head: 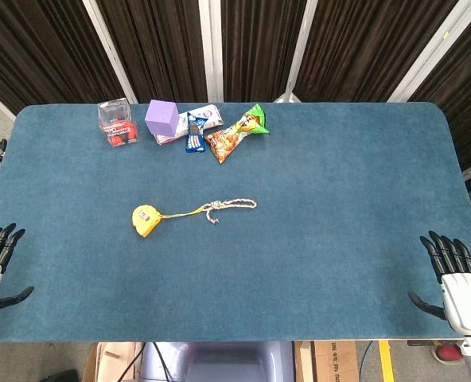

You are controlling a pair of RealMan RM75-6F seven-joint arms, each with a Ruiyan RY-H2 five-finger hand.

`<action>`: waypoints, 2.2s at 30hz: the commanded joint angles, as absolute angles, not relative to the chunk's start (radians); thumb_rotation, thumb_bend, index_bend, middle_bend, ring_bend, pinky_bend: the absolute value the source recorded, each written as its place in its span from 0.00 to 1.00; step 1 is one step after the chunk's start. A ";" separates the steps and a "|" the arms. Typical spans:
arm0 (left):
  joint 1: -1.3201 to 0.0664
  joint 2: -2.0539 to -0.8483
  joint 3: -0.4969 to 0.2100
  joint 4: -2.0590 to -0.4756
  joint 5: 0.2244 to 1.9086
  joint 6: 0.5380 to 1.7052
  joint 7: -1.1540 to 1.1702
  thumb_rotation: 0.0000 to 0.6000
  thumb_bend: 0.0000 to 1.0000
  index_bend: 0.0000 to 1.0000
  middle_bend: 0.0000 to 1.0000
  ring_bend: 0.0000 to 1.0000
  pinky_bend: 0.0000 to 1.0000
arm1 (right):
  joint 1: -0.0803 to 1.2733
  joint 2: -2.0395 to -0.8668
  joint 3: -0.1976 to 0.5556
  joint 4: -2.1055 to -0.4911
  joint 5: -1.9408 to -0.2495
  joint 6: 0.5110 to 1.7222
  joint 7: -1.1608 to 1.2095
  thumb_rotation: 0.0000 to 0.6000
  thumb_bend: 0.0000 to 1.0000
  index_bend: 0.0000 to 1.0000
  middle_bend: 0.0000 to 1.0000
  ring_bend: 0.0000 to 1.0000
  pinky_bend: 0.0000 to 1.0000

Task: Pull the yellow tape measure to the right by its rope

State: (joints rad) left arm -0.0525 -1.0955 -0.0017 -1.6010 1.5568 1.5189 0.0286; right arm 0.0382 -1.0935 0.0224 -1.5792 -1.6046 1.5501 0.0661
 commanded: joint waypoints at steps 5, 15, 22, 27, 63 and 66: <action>-0.052 -1.095 -0.002 -1.602 1.555 1.519 0.026 1.00 0.00 0.00 0.00 0.00 0.00 | 0.039 -1.092 0.021 -1.582 -1.604 1.548 0.066 1.00 0.18 0.00 0.00 0.00 0.00; -0.051 -1.094 -0.004 -1.600 1.555 1.521 0.021 1.00 0.00 0.00 0.00 0.00 0.00 | 0.062 -1.093 0.041 -1.595 -1.611 1.540 0.060 1.00 0.18 0.00 0.00 0.00 0.00; -0.051 -1.092 -0.008 -1.601 1.547 1.521 0.011 1.00 0.00 0.00 0.00 0.00 0.00 | 0.157 -1.116 0.108 -1.682 -1.574 1.448 0.050 1.00 0.18 0.00 0.00 0.00 0.00; -0.053 -1.089 -0.012 -1.604 1.535 1.513 0.003 1.00 0.00 0.00 0.00 0.00 0.00 | 0.245 -1.157 0.167 -1.748 -1.547 1.372 0.015 1.00 0.18 0.12 0.00 0.00 0.00; -0.072 -1.070 -0.021 -1.621 1.473 1.445 -0.035 1.00 0.00 0.00 0.00 0.00 0.00 | 0.799 -1.843 0.422 -1.199 -1.011 1.011 -0.276 1.00 0.30 0.49 0.12 0.00 0.00; -0.072 -1.071 -0.020 -1.621 1.475 1.445 -0.032 1.00 0.00 0.00 0.00 0.00 0.00 | 0.816 -1.871 0.428 -1.154 -0.996 1.004 -0.266 1.00 0.31 0.51 0.13 0.00 0.00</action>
